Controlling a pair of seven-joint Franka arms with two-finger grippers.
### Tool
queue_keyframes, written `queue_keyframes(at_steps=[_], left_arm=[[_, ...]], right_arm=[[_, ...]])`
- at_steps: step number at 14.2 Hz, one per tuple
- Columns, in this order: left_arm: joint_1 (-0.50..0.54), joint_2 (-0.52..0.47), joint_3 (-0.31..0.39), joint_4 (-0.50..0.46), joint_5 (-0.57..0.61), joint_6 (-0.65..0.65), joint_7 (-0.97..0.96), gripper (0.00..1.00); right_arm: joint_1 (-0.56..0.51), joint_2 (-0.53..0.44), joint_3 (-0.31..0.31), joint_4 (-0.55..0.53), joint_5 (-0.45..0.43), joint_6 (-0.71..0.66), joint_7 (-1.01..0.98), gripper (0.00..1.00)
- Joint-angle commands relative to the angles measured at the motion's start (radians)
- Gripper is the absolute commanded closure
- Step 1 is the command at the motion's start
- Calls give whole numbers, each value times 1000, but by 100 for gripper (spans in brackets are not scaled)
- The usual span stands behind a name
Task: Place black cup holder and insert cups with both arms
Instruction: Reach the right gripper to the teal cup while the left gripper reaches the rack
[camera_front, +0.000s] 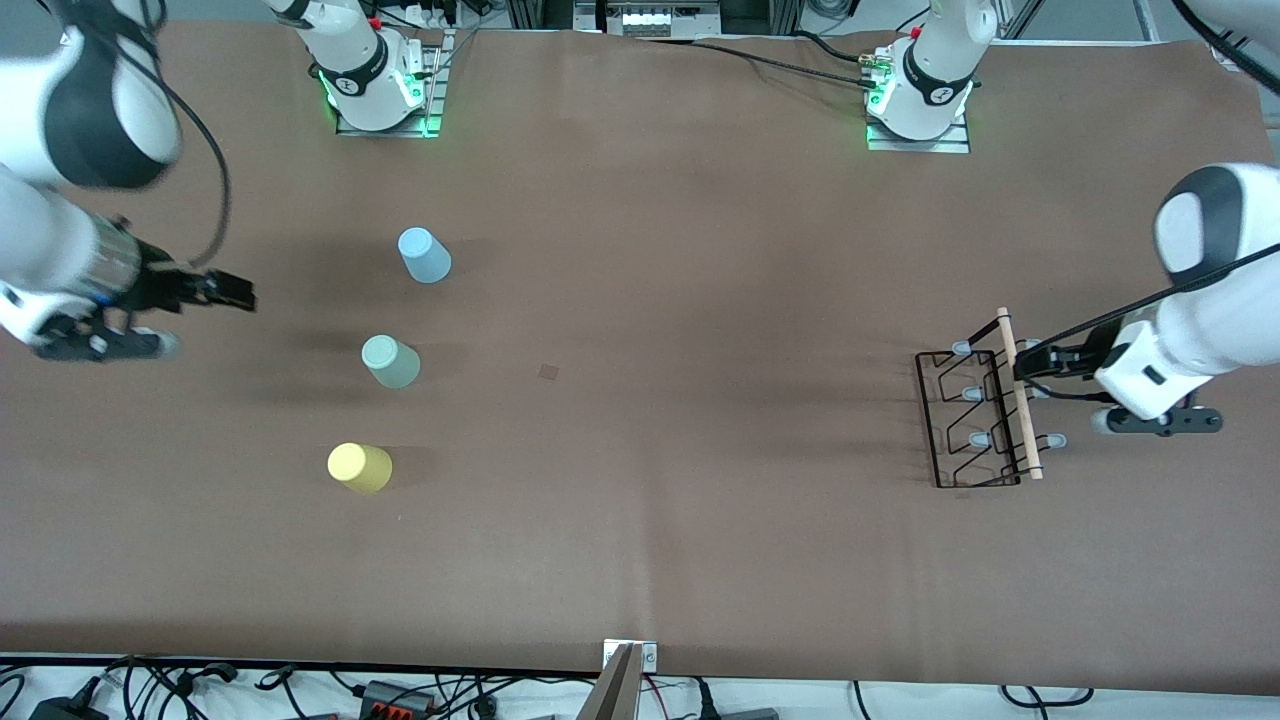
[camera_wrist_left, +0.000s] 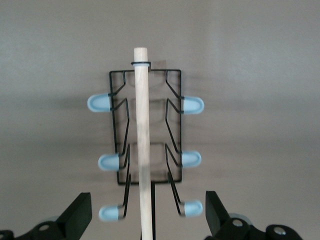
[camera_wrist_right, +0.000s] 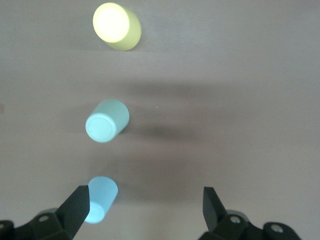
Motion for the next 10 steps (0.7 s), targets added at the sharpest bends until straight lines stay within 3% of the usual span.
queue_keyframes(at_steps=[1,5,6,9,10], left_arm=[[3,-47,-2,-130,-3,134,8,0],[5,-46,-2,-194,-3,217,10,3],[3,-47,-2,-202,-1,219,10,10],[6,-47,-2,-210,-1,219,10,44],[8,-47,-2,-210,-1,219,10,49]], right_arm=[[32,92,-2,6,44,51,57,0],[103,163,-2,-19,44,145,127,0],[118,167,-2,-37,44,166,138,0],[154,172,-2,-135,41,278,190,0],[154,173,-2,-156,41,312,195,0]])
